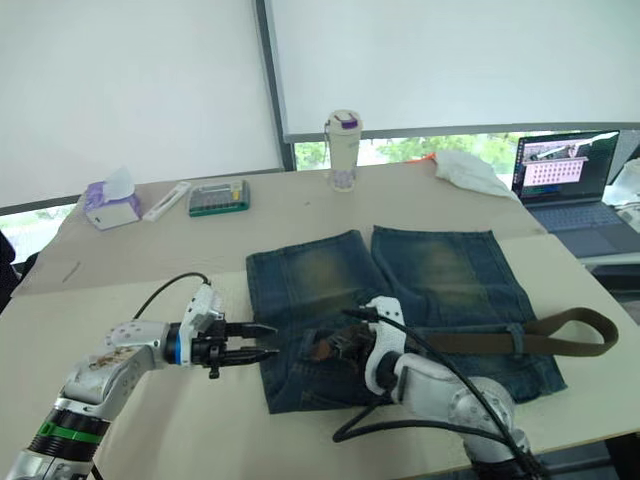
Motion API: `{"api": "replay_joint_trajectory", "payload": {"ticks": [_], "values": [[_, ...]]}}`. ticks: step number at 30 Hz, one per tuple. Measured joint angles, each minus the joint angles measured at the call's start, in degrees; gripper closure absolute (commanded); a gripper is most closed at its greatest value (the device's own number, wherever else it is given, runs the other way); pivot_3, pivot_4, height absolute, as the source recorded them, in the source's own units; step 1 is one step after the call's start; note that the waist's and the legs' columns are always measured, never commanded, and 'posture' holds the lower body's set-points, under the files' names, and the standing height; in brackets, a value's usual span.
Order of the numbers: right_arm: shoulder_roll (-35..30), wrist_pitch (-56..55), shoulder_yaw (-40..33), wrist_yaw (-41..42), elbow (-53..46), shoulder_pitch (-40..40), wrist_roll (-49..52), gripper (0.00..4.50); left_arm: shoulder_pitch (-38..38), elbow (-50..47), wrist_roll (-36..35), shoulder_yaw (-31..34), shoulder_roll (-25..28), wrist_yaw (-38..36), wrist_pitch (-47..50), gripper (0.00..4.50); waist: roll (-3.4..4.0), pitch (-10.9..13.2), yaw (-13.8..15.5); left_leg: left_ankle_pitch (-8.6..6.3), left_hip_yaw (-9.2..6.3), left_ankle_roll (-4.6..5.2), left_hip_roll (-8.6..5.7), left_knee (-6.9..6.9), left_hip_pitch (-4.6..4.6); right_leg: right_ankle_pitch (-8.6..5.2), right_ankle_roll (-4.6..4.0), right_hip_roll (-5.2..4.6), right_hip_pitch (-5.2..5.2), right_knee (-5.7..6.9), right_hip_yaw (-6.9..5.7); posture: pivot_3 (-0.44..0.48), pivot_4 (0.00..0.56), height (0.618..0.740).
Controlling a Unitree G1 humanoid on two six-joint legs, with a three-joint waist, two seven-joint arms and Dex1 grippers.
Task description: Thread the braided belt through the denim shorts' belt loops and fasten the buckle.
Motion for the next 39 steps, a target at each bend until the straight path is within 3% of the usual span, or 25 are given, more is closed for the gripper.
{"api": "replay_joint_trajectory", "payload": {"ticks": [19,39], "values": [[7.9,0.1,0.1,9.0,8.7,-5.5,-12.6,4.50,2.0,2.2,1.2,-0.4,-4.4,9.0,9.1,2.14,-0.04,-0.1,-0.9,0.05,0.02,-0.08,0.00,-0.28,0.18,0.00,0.01,0.03,-0.07,0.27,-0.02,0.000,0.150,0.740],[11.1,3.1,-2.1,9.7,8.2,-6.8,-20.4,4.50,5.2,-2.9,-0.5,-3.4,-3.9,8.7,12.1,2.14,0.00,-0.1,-0.7,0.05,0.02,-0.07,-0.06,-0.31,0.19,0.00,0.01,-0.02,-0.05,0.24,-0.02,0.000,0.150,0.740]]}}
